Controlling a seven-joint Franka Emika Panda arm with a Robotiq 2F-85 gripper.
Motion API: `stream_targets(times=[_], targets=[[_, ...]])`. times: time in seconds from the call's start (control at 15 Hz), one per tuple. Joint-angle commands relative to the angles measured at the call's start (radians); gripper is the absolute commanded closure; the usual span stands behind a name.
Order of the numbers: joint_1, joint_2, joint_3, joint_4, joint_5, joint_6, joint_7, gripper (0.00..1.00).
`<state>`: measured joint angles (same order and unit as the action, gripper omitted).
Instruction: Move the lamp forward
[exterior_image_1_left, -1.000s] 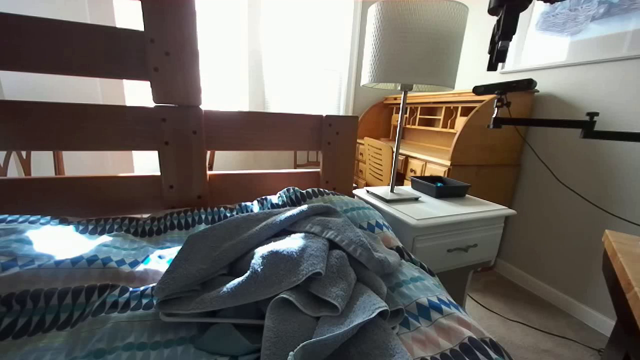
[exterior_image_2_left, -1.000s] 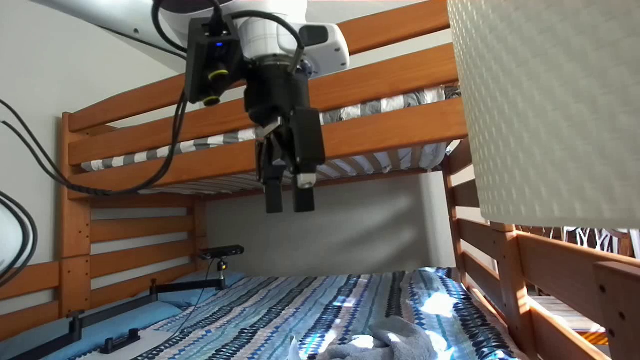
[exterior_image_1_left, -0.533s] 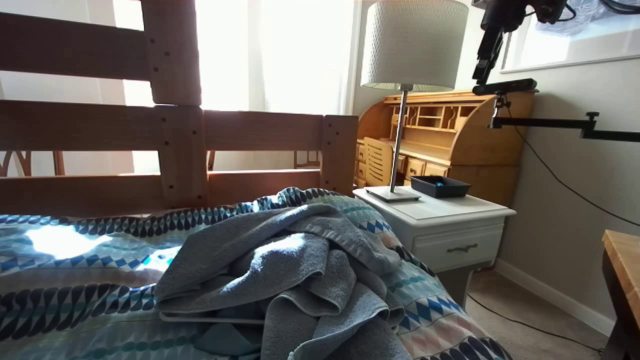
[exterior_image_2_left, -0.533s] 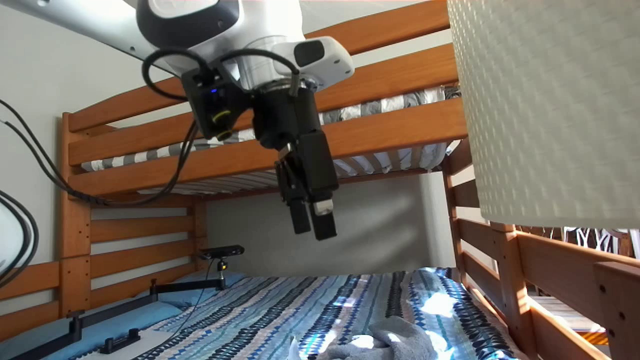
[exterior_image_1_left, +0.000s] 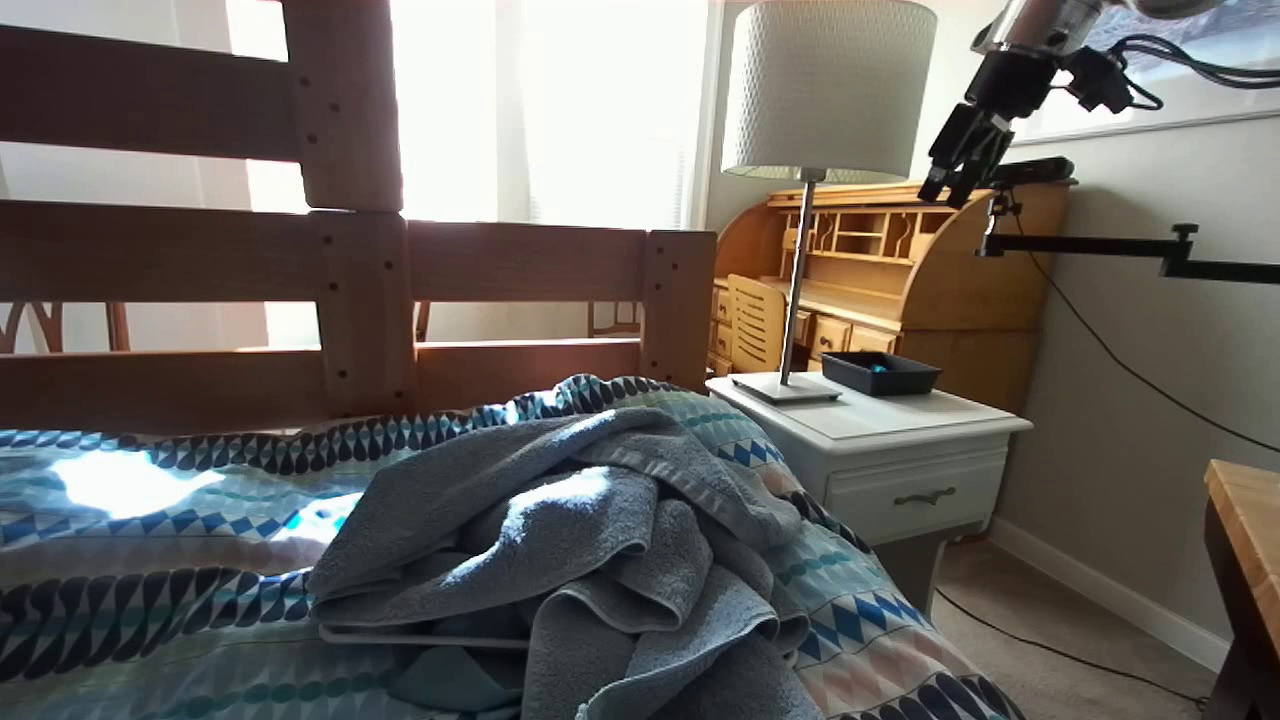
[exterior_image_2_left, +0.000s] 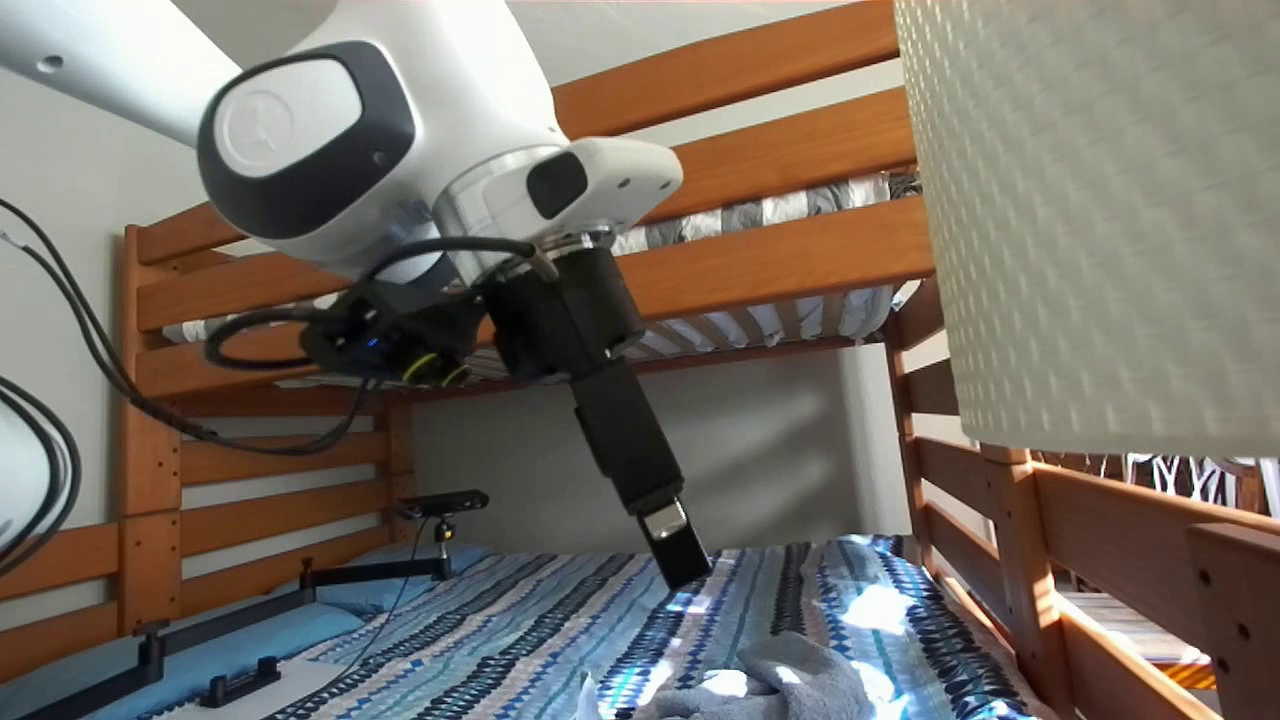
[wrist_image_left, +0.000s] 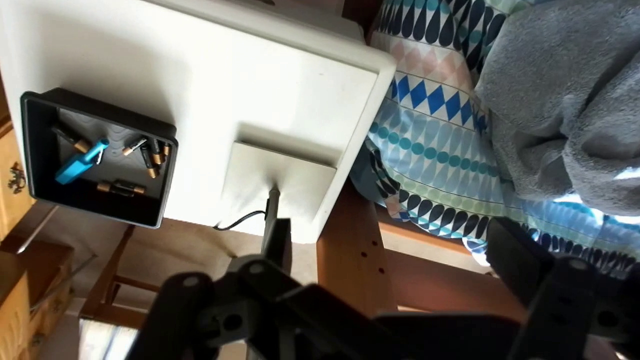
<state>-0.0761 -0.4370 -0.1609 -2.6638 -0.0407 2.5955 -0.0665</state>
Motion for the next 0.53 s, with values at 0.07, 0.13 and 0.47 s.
stream_targets(times=[0.07, 0.13, 0.47], targets=[[0.003, -0.005, -0.006, -0.118, 0.065, 0.224, 0.017, 0.0], [0.013, 0.002, -0.012, -0.139, 0.08, 0.278, 0.01, 0.0], [0.03, 0.055, -0.018, -0.107, 0.094, 0.364, 0.003, 0.0]])
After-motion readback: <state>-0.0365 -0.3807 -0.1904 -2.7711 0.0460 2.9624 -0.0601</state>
